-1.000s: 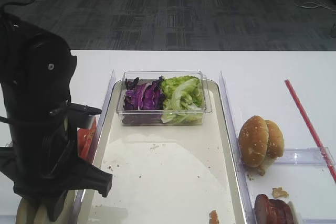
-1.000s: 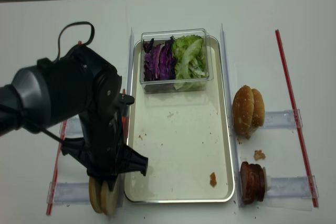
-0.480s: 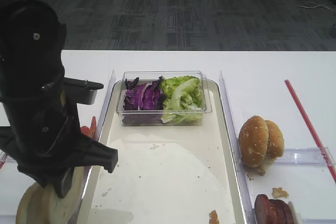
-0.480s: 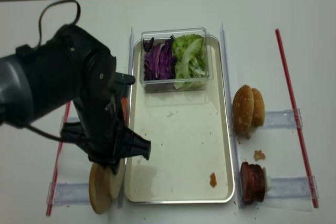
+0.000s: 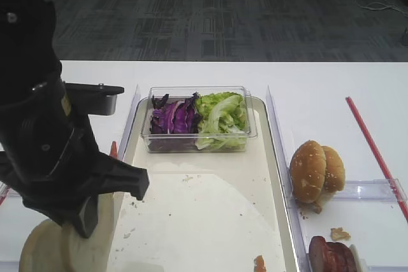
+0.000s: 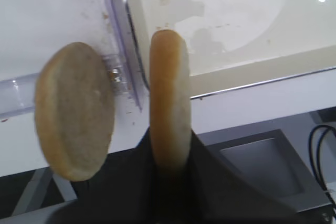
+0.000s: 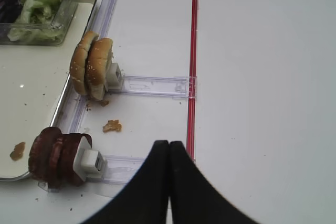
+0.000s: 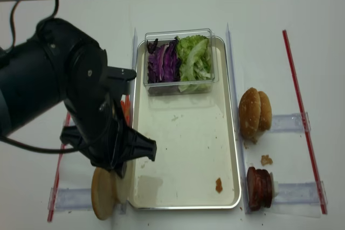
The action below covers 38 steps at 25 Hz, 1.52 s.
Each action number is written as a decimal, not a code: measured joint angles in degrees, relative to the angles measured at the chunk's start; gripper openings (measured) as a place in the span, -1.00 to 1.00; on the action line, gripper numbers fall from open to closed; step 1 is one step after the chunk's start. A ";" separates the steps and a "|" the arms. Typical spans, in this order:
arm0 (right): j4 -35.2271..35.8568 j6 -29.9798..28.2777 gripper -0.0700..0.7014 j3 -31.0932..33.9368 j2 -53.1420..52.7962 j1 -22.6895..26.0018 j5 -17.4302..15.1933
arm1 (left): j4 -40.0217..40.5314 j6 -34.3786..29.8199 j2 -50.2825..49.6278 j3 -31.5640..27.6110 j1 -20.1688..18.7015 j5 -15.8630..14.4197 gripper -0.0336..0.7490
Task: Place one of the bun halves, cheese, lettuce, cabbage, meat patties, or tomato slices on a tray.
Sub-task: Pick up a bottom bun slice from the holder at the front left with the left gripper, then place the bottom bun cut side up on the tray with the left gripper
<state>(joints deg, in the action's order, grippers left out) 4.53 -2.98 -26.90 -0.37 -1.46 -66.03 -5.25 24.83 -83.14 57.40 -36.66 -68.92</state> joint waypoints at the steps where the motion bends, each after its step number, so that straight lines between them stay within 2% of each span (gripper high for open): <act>1: 0.00 0.00 -0.22 0.00 0.00 0.00 0.00 | -1.36 -1.07 0.00 0.00 0.10 0.69 -0.75; 5: 0.00 0.00 -0.22 0.00 0.00 0.00 0.00 | -6.79 -5.53 0.00 0.00 2.10 3.56 -0.76; 8: 0.00 0.00 -0.22 0.00 0.00 0.00 0.00 | -11.74 -10.16 0.00 0.00 5.11 4.37 -0.76; 14: 0.00 0.00 -0.22 0.00 0.00 0.00 0.00 | -26.02 -24.39 -1.48 -0.37 9.74 5.83 -0.76; 22: 0.00 0.00 -0.22 0.00 0.00 0.00 0.00 | -44.76 -43.61 -5.56 -6.85 13.17 10.90 -0.76; 23: 0.00 0.00 -0.22 0.00 0.00 0.00 0.00 | -48.71 -48.36 -6.82 -8.09 13.64 11.75 -0.76; 24: 0.00 0.00 -0.22 0.00 0.00 0.00 0.00 | -50.66 -50.12 -7.54 -8.61 13.67 12.47 -0.76; 25: 0.00 0.00 -0.22 0.00 0.00 0.00 0.00 | -50.66 -50.12 -7.54 -8.61 13.67 12.47 -0.76; 27: 0.00 0.00 -0.22 0.00 0.00 0.00 0.00 | -54.39 -54.17 -9.04 -9.64 13.67 13.64 -0.76; 31: 0.00 0.00 -0.22 0.00 0.00 0.00 0.00 | -59.24 -59.44 -12.16 -10.79 13.67 16.82 -0.76; 38: 0.00 0.00 -0.22 0.00 0.00 0.00 0.00 | -63.88 -63.05 -16.84 -11.05 13.67 20.25 -0.76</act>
<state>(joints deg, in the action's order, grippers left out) 4.53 -2.98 -26.90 -0.37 -1.46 -66.03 -69.13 -38.22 -99.98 46.36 -22.99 -48.67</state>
